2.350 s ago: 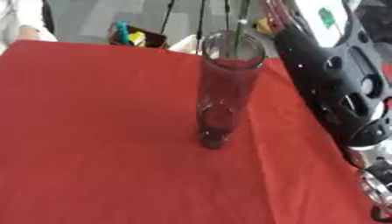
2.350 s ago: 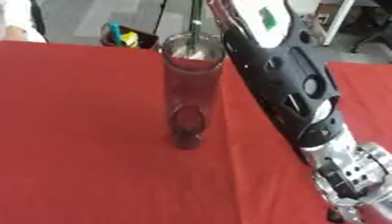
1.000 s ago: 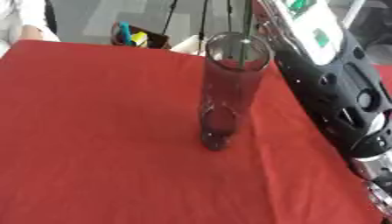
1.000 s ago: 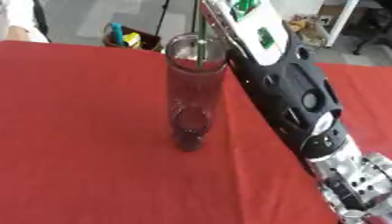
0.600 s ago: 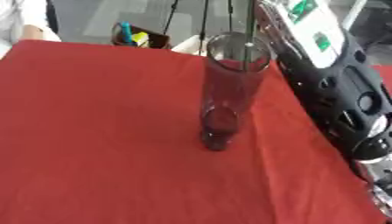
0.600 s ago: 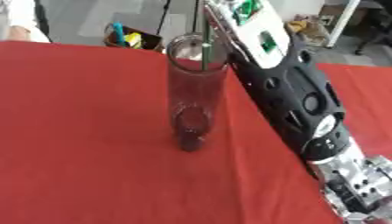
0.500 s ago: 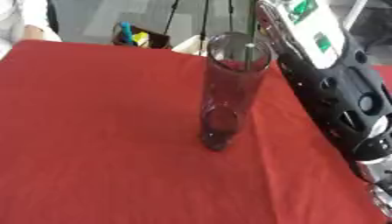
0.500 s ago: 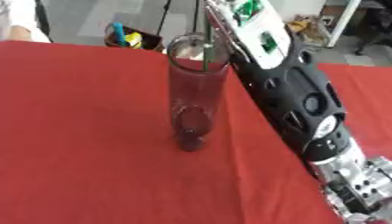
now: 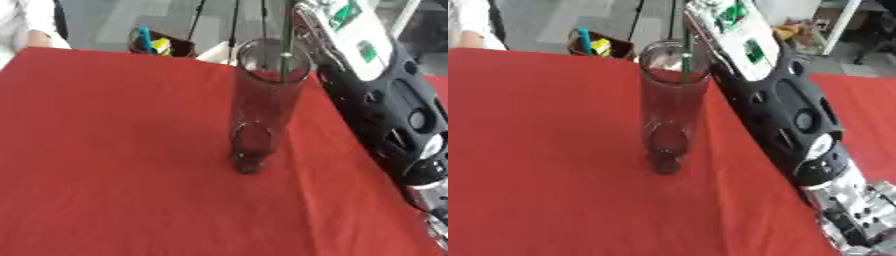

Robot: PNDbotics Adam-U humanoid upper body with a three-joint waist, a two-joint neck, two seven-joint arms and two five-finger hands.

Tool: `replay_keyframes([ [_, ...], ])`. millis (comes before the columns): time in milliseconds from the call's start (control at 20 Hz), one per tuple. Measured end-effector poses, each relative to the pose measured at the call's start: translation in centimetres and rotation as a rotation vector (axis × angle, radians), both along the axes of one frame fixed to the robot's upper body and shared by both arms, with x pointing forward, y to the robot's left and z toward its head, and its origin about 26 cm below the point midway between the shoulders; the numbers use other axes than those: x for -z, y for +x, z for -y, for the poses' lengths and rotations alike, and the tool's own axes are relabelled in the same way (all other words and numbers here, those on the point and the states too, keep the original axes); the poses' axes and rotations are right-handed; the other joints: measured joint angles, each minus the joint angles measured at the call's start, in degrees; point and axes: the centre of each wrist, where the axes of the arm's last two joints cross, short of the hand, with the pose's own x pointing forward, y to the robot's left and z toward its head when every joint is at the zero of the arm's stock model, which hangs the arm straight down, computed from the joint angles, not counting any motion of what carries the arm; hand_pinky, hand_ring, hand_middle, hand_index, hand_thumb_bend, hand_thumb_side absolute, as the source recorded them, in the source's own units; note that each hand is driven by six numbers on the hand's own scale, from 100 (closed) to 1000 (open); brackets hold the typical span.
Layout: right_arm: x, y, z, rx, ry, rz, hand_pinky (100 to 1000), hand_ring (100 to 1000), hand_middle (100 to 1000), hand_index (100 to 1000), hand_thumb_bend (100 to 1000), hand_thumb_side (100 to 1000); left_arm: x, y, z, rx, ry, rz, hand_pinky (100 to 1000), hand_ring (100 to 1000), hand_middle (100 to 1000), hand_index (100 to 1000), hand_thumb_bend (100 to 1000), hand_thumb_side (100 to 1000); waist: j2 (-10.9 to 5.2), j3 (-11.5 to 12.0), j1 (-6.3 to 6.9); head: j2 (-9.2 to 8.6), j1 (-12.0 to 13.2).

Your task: Arrange flowers into the vase.

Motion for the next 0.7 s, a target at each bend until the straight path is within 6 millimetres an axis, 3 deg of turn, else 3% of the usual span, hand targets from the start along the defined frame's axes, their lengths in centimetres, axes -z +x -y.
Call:
replay_keyframes([
  [250,0.3,0.4,0.4,0.005,-0.011,0.001,690,405,375,100,100,679,0.0,0.0,0.0,0.000,0.000,0.000,727,860,854,960,100,981,0.13,0.0,-0.10,-0.19,0.3],
  [550,0.6,0.7,1.2,0.050,-0.073,0.004,742,439,432,126,100,741,0.0,0.0,0.0,0.000,0.001,-0.001,727,860,854,960,100,982,0.13,-0.2,-0.17,-0.20,0.7],
  [700,0.6,0.7,1.4,0.064,-0.102,-0.005,751,448,455,174,100,716,0.0,0.0,0.0,0.000,0.001,-0.003,727,861,854,960,100,984,0.12,-0.2,-0.17,-0.20,0.9],
])
